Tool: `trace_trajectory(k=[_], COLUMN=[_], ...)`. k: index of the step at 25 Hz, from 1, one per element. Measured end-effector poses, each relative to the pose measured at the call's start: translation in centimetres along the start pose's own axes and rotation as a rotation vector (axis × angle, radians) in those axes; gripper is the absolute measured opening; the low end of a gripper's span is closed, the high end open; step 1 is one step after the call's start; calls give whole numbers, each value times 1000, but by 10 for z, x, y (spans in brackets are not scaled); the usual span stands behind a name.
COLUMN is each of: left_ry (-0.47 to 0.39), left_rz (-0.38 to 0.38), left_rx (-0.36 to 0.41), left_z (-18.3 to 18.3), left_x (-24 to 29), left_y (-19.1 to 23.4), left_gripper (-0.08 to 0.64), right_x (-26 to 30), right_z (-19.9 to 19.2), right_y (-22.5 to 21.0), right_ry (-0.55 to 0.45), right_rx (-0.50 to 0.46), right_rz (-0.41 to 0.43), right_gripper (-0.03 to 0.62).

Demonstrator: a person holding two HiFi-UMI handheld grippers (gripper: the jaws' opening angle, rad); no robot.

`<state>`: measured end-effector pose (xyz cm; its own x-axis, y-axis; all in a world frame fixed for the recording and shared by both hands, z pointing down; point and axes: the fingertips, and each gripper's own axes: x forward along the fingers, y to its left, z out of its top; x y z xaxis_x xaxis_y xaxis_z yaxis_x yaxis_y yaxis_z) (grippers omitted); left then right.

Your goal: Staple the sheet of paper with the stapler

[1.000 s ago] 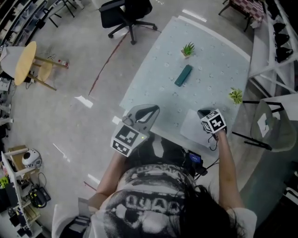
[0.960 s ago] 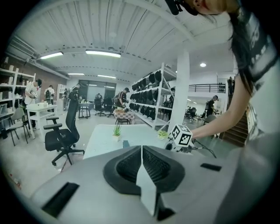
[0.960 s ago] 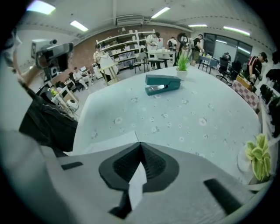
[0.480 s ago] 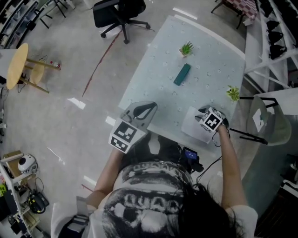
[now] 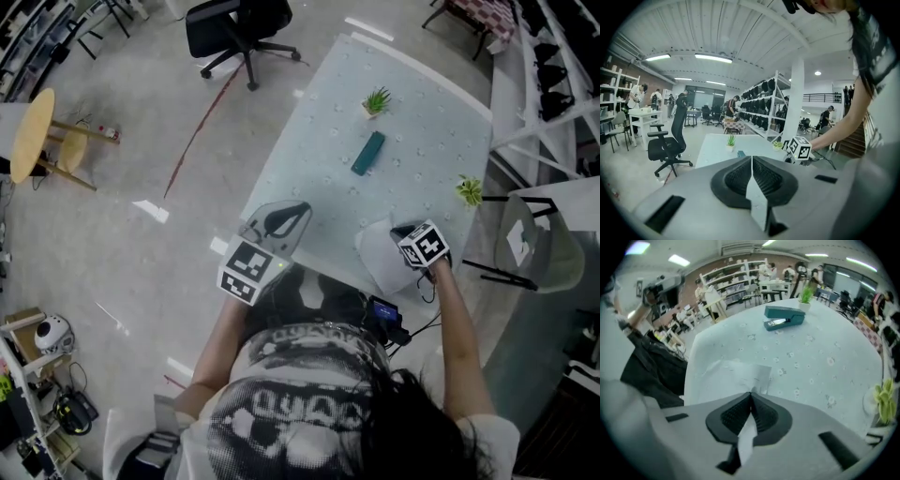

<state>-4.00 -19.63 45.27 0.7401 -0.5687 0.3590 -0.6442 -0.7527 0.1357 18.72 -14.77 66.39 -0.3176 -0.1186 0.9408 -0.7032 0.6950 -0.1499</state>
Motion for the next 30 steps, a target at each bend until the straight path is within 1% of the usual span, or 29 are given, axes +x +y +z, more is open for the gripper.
trace_trajectory(k=[3,5,9,11,14,19,22,25,30], left_ry=[3,5,7,4,-1,-8,-15,-21,-28], left_rz=[-1,-2,-10,-20,-37,-60,-61,-52,-31], left_rx=[-3,-7,-10,-8,-3,0,-6,-17,-37], left_z=[-3,-4,-6,-6,-7,-7,-7,-8,-11], left_x=[-2,-4,-6,-6,-6,-7,-8,-11,-16], left_y=[7,12,23,28,33,41,50,60,85], left_gripper=[7,6,6,6,6,6,6,6,6], right_x=[-4,-6,-4,0,8,17,21,26,33], right_z=[13,22,38,44,54,77,91,100,115], right_y=[-2,-1,-3,-8,-13,-27,-35,-40,-51], right_ry=[-100,-154,-198,-196,-162,-82,-51,-25,-22], right_rx=[248,391,622,696,735,698,703,735,820], right_rz=[-8,-7,-36,-59,-76,-105,-103,-89,-74], right_gripper=[6,6,6,6,6,6,6,6,6])
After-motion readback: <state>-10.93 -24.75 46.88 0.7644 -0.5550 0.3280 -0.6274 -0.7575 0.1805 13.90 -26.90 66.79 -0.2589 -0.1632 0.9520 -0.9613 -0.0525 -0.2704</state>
